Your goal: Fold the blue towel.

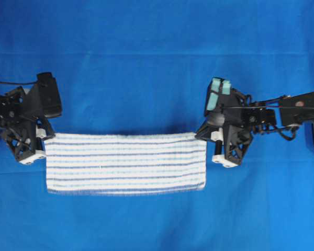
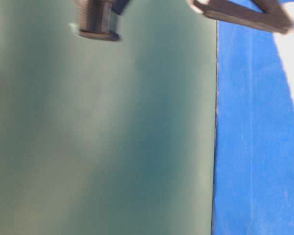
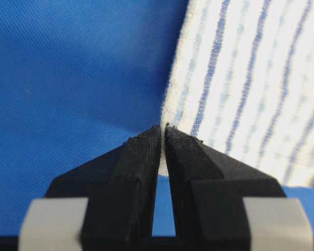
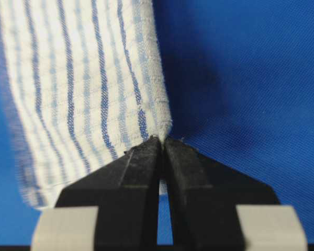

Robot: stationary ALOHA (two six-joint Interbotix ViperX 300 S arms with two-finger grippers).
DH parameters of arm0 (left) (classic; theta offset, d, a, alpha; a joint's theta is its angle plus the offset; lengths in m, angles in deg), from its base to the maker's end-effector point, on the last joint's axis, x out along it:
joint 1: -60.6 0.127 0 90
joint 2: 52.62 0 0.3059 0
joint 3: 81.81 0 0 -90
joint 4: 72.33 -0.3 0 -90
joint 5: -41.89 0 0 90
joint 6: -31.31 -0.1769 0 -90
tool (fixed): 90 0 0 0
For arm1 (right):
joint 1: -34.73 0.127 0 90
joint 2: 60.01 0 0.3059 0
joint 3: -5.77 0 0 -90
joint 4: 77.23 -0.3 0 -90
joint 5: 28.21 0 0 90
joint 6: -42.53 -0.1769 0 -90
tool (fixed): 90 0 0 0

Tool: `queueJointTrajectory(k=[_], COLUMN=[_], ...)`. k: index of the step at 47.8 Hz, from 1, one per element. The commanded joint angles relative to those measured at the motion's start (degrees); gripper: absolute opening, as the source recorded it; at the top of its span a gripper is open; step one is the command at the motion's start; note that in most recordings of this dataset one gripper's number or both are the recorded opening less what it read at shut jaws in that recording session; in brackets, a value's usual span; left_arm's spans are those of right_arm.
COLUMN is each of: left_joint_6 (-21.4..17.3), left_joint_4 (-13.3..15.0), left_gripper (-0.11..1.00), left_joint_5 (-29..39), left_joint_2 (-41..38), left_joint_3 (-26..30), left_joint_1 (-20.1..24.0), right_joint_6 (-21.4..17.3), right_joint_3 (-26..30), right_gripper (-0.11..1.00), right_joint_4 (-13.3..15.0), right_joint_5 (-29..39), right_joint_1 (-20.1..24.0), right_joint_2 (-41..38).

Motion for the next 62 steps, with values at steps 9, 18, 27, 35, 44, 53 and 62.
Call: queueJointTrajectory(k=[9,18,27,35,44,53,62], left_joint_6=[0.3,0.5,0.5,0.0,-0.6,-2.6,-7.2], left_joint_4=[-0.1,-0.1,-0.1,-0.1,-0.1,-0.1,-0.1], left_gripper=[0.02,0.02,0.02,0.02,0.02,0.02,0.02], left_joint_5=[1.6,1.1,-4.9,-13.1,-17.2,-20.4,-21.4], left_joint_2=[7.4,7.5,6.5,3.3,-3.2,-8.7,-14.2], left_joint_3=[2.5,2.4,2.9,4.8,9.1,14.5,21.8], left_joint_1=[-1.0,-1.1,-3.0,-7.0,-9.1,-9.4,-10.1], right_joint_6=[-0.1,0.4,0.4,0.6,0.6,1.1,1.1], right_joint_3=[1.5,1.8,2.1,2.7,5.4,10.2,14.9], right_gripper=[0.03,0.03,0.03,0.03,0.03,0.03,0.03], right_joint_4=[0.1,0.5,1.8,4.0,7.7,11.0,14.8], right_joint_5=[3.3,3.2,3.2,3.3,3.0,3.0,3.3], right_joint_1=[0.1,-0.4,-3.5,-9.5,-16.2,-20.7,-23.8], right_joint_2=[6.6,6.5,6.4,6.3,4.8,1.7,-1.6])
